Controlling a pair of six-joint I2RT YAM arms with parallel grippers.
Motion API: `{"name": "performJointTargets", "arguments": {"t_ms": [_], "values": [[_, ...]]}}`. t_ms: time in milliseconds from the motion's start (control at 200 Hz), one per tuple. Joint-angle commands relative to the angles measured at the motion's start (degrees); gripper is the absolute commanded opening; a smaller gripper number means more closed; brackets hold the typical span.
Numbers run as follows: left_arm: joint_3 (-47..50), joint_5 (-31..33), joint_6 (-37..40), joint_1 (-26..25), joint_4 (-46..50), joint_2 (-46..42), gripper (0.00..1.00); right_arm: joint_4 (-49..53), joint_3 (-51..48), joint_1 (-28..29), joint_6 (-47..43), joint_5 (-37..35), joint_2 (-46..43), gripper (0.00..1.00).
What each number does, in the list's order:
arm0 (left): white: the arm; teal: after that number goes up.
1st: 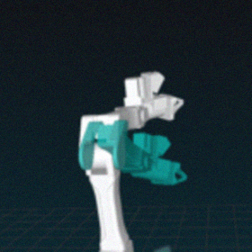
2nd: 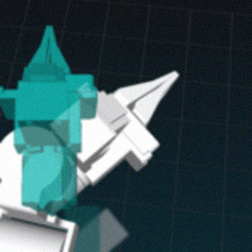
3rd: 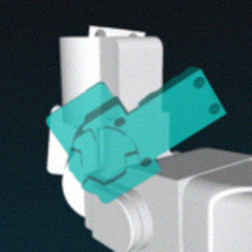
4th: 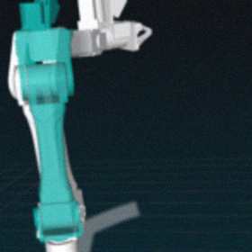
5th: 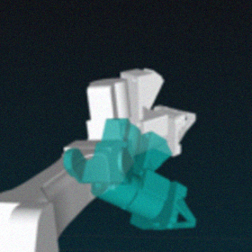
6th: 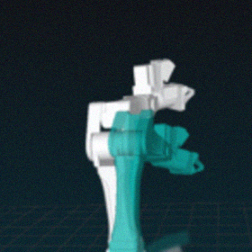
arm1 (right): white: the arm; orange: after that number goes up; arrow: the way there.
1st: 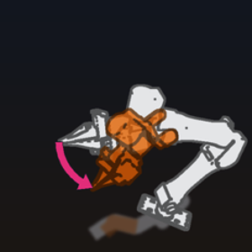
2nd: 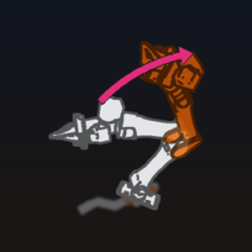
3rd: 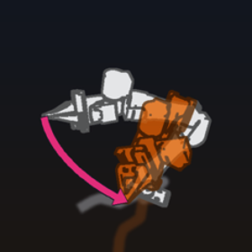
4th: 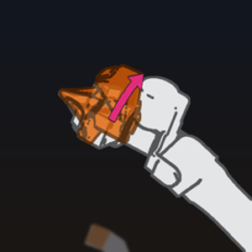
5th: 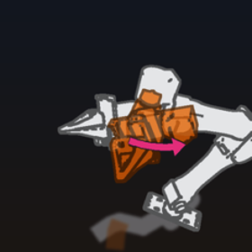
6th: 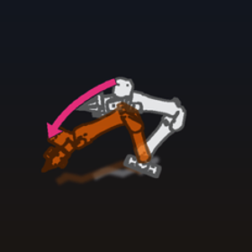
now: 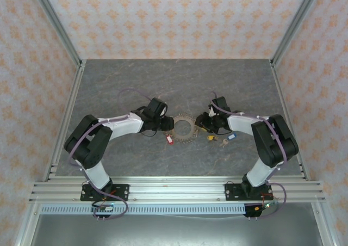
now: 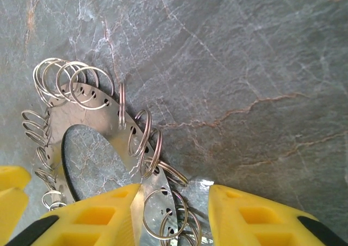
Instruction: Put the keys on the keyring
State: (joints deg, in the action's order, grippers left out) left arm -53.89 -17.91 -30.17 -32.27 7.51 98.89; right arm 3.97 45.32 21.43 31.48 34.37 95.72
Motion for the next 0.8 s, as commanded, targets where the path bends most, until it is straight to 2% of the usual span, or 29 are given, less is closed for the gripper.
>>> {"name": "performJointTargets", "arguments": {"t_ms": [0,115,711,796], "values": [[-2.4,-0.8,1.2,-0.5,2.5,1.8,0.40,-2.6,0.3,0.8,-1.1,3.4,2.7,0.35],[-2.6,0.0,1.3,-0.4,2.7,2.9,0.36,-4.4,0.0,0.8,-2.0,6.2,3.1,0.35],[-2.1,4.2,2.0,-0.5,5.1,6.1,0.18,-13.4,-2.5,-0.1,-0.3,11.3,6.3,0.38],[-2.3,5.2,1.7,-0.4,5.8,6.3,0.13,-12.9,-2.8,-0.8,-0.3,9.8,5.8,0.39]]}}
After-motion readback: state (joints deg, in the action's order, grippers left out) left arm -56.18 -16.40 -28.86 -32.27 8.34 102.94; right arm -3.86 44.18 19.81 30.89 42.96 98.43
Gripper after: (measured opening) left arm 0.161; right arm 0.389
